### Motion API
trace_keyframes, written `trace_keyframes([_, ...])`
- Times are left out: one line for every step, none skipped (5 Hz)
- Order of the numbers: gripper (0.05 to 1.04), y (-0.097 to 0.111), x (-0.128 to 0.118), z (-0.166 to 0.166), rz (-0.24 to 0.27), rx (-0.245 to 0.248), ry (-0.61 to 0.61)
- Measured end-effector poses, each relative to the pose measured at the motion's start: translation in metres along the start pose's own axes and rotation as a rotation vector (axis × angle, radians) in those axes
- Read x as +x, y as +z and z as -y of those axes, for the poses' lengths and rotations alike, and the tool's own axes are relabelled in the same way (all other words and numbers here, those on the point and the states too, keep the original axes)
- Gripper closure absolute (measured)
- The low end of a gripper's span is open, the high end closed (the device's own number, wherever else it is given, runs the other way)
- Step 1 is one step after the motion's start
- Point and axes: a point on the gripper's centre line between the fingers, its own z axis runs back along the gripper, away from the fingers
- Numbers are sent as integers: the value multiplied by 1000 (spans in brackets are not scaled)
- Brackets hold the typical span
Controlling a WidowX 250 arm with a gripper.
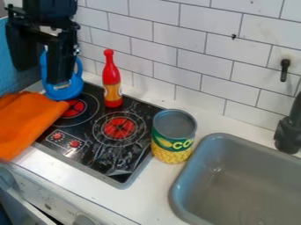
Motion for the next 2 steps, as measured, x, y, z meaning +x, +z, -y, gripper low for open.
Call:
trace_keyframes([83, -6, 1, 0, -23, -4, -5])
trace_keyframes([83, -19, 0, -37, -38, 0, 26])
